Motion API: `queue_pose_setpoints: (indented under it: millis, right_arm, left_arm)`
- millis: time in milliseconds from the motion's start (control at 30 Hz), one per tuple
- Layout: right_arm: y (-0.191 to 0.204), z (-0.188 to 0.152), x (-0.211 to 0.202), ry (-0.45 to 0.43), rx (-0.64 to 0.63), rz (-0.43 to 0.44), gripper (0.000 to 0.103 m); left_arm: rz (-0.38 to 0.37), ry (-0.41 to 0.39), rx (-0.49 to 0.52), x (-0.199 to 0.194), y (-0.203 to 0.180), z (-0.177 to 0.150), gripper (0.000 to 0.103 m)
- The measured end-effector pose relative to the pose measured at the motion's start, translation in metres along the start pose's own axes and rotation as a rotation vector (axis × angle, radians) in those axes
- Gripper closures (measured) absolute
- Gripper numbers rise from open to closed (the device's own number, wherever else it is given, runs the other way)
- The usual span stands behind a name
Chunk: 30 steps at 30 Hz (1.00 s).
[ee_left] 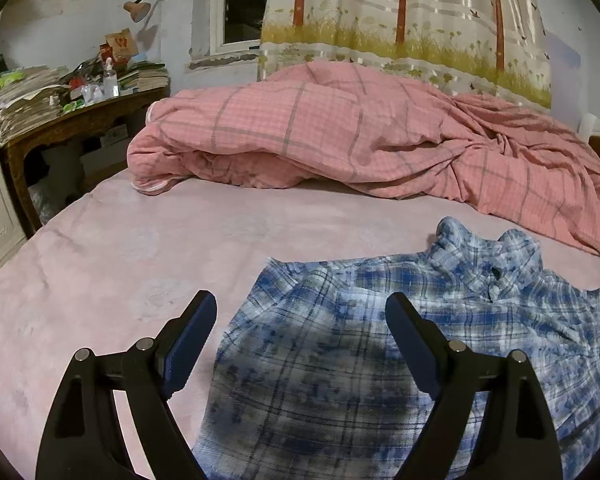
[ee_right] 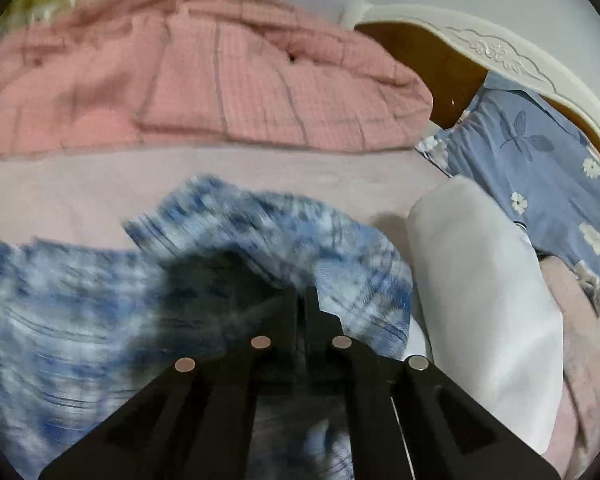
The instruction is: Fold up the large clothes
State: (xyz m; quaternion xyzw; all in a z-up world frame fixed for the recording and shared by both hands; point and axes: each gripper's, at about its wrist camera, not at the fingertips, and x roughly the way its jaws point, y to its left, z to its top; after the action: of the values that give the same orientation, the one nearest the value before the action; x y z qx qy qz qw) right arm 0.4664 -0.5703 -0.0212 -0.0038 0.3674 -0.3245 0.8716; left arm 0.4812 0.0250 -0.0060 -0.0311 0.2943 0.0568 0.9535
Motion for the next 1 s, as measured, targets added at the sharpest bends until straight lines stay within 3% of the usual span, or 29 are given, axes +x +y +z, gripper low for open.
queue_pose_setpoints:
  millis: [200, 367, 433, 500, 567, 600, 633, 800, 900, 1000]
  right_arm:
    - [0.007, 0.018, -0.088, -0.132, 0.065, 0.319, 0.100]
    - [0.042, 0.017, -0.155, -0.226, -0.040, 0.449, 0.100]
    - [0.052, 0.014, -0.164, -0.261, -0.087, 0.409, 0.100]
    - [0.055, 0.012, -0.153, -0.281, -0.086, 0.316, 0.100]
    - [0.046, 0.013, -0.122, -0.235, -0.040, 0.235, 0.078]
    - [0.040, 0.013, -0.106, -0.210, -0.021, 0.200, 0.046]
    - [0.034, 0.012, -0.092, -0.201, -0.007, 0.165, 0.020]
    - [0.003, 0.005, -0.031, -0.130, -0.042, -0.086, 0.018]
    - [-0.002, 0.003, -0.005, -0.050, -0.080, -0.132, 0.018]
    - [-0.006, -0.004, 0.016, 0.002, -0.082, -0.138, 0.031]
  left_arm:
    - [-0.027, -0.021, -0.005, -0.011, -0.005, 0.003, 0.017]
    - [-0.055, -0.032, 0.005, -0.020, -0.013, 0.005, 0.017]
    - [-0.060, -0.033, 0.007, -0.021, -0.015, 0.005, 0.017]
    - [-0.068, -0.032, 0.011, -0.021, -0.017, 0.004, 0.017]
    - [-0.071, -0.032, 0.012, -0.020, -0.018, 0.003, 0.017]
    - [-0.073, -0.032, 0.013, -0.019, -0.019, 0.003, 0.017]
    - [-0.074, -0.030, 0.014, -0.018, -0.019, 0.002, 0.017]
    - [-0.059, -0.008, 0.010, -0.008, -0.019, -0.001, 0.017]
    - [-0.054, 0.008, 0.008, -0.002, -0.016, -0.003, 0.017]
    - [-0.055, 0.012, 0.006, 0.000, -0.015, -0.003, 0.017]
